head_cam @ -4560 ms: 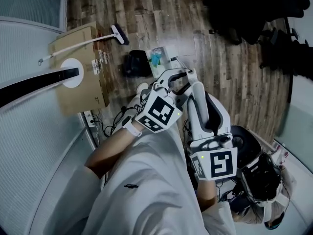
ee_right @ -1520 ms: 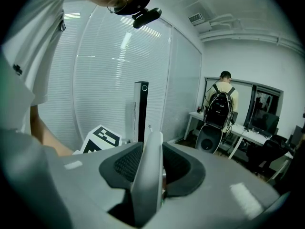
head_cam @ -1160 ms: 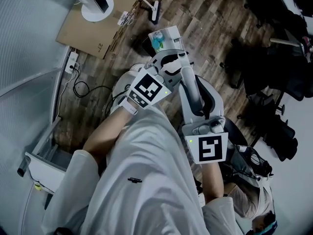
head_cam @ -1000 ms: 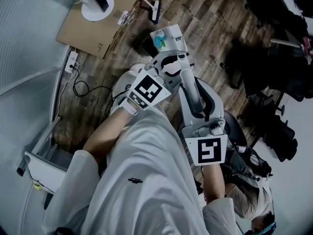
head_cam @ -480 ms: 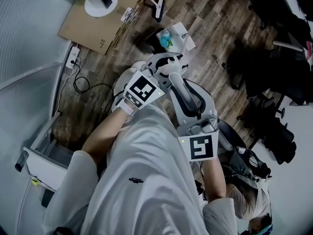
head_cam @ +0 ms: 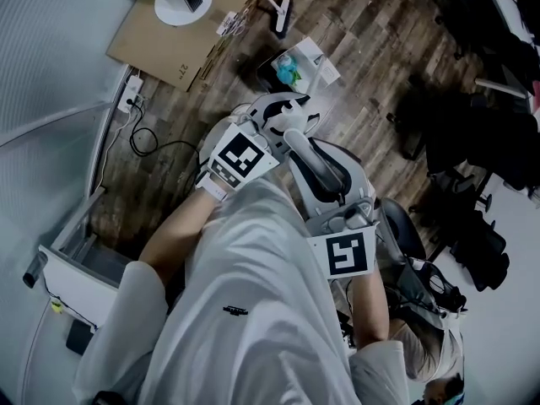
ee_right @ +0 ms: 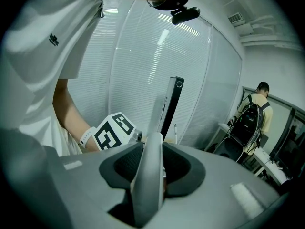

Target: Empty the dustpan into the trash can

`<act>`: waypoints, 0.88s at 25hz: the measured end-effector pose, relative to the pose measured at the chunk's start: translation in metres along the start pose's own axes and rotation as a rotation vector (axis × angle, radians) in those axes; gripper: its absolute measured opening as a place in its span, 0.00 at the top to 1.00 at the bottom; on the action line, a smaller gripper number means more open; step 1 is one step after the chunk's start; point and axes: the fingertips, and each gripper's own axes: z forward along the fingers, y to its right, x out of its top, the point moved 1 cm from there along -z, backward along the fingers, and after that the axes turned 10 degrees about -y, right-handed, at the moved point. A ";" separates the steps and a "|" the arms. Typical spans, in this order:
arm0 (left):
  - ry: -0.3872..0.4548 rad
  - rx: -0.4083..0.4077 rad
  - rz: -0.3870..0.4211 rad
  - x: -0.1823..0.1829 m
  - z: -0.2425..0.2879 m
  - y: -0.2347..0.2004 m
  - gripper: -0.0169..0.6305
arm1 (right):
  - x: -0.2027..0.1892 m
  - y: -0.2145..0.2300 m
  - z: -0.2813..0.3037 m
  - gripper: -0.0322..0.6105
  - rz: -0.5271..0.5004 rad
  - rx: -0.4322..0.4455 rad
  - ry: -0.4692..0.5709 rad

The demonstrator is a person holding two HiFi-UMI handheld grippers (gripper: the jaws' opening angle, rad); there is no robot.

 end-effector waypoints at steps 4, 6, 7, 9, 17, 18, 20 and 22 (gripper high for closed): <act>-0.001 0.005 -0.009 -0.004 -0.004 -0.002 0.77 | 0.001 -0.005 0.003 0.74 -0.030 0.020 -0.010; 0.009 0.008 -0.015 -0.002 -0.006 -0.001 0.77 | 0.003 -0.006 0.001 0.74 -0.034 0.027 -0.009; 0.017 0.009 -0.018 0.000 -0.007 -0.001 0.77 | 0.005 -0.006 0.000 0.74 -0.032 0.028 -0.006; 0.032 0.010 -0.023 0.007 -0.008 0.000 0.77 | 0.010 -0.003 -0.003 0.74 -0.024 0.028 -0.001; 0.056 0.010 -0.037 0.014 -0.014 0.009 0.77 | 0.018 -0.006 -0.013 0.73 -0.063 0.061 -0.006; 0.059 0.011 -0.039 0.015 -0.016 0.010 0.77 | 0.019 -0.008 -0.014 0.73 -0.067 0.063 -0.004; 0.063 0.012 -0.044 0.013 -0.018 0.011 0.77 | 0.019 -0.012 -0.013 0.74 -0.082 0.066 -0.006; 0.062 0.011 -0.047 0.010 -0.020 0.010 0.77 | 0.019 -0.016 -0.010 0.73 -0.103 0.069 -0.012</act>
